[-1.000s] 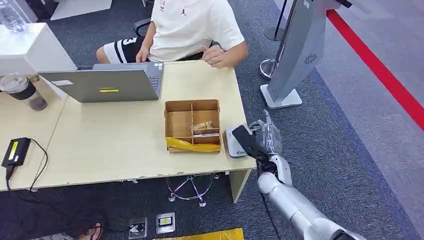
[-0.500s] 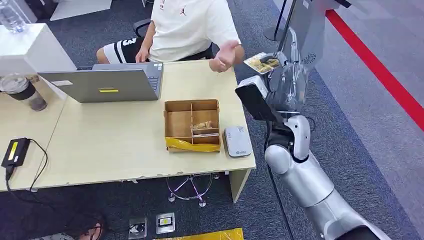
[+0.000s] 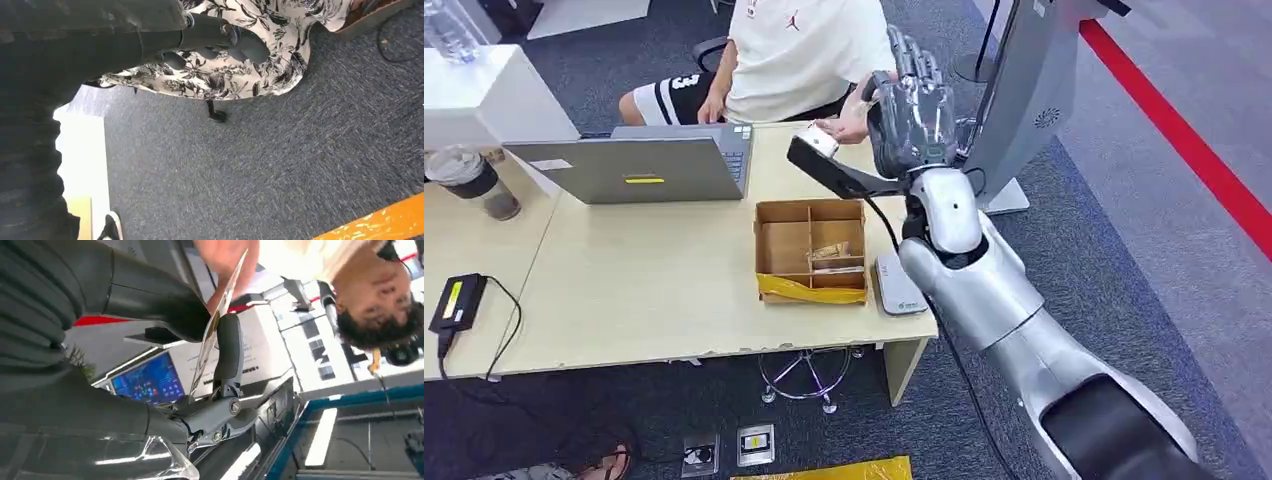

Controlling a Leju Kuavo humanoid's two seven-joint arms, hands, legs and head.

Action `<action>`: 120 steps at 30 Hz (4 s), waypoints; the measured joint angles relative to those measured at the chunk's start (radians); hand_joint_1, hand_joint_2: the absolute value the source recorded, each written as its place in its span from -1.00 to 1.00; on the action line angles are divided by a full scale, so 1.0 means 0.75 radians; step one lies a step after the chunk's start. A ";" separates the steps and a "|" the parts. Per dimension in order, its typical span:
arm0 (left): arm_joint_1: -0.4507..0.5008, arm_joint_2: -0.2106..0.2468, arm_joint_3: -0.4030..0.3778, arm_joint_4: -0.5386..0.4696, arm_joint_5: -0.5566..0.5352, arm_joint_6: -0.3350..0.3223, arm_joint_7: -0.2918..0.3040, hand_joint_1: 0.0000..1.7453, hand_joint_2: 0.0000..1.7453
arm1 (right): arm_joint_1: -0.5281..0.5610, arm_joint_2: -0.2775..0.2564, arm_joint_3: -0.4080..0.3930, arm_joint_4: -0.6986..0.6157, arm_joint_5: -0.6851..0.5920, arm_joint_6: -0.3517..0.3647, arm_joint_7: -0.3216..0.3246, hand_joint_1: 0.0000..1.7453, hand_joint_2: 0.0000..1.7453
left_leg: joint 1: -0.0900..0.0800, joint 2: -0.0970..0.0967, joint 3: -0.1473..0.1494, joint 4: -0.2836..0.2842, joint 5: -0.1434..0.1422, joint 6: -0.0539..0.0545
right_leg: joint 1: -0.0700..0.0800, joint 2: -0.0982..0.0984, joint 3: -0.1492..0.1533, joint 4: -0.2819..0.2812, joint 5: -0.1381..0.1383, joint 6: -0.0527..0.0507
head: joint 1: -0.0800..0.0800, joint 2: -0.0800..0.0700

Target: Pass the card to the sensor for recognition and then transmit it.

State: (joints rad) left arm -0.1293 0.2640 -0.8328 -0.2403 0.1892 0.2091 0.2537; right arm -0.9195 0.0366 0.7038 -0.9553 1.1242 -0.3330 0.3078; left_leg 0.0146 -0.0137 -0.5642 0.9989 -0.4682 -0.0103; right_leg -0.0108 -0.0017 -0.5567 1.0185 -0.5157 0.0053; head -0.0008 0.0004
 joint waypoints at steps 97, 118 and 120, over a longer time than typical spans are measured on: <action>0.016 -0.038 0.073 0.001 0.163 0.063 0.145 -1.00 1.00 | 0.420 0.153 0.315 0.207 0.085 0.115 -0.052 -1.00 1.00 | 0.001 0.002 0.000 0.000 -0.001 -0.001 | 0.001 0.003 -0.002 -0.001 0.000 0.000 | 0.000 0.000; 0.017 -0.040 0.083 0.001 0.149 0.060 0.167 -1.00 1.00 | 0.447 0.076 0.119 0.185 0.081 0.096 0.052 -1.00 1.00 | 0.001 0.003 0.001 0.000 -0.001 -0.001 | 0.001 0.003 -0.002 -0.001 0.000 0.000 | 0.000 0.000; 0.017 -0.040 0.083 0.000 0.148 0.061 0.167 -1.00 1.00 | 0.452 0.071 0.108 0.183 0.082 0.095 0.055 -1.00 1.00 | 0.001 0.003 0.000 0.000 -0.001 -0.001 | 0.001 0.003 -0.002 -0.001 0.000 0.000 | 0.000 0.000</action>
State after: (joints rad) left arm -0.1165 0.2338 -0.7706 -0.2403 0.3002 0.2544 0.3792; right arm -0.5807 0.0900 0.7847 -0.8179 1.1860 -0.2621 0.3491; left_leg 0.0151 -0.0115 -0.5639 0.9990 -0.4687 -0.0108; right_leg -0.0103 0.0006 -0.5584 1.0180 -0.5157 0.0052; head -0.0008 0.0004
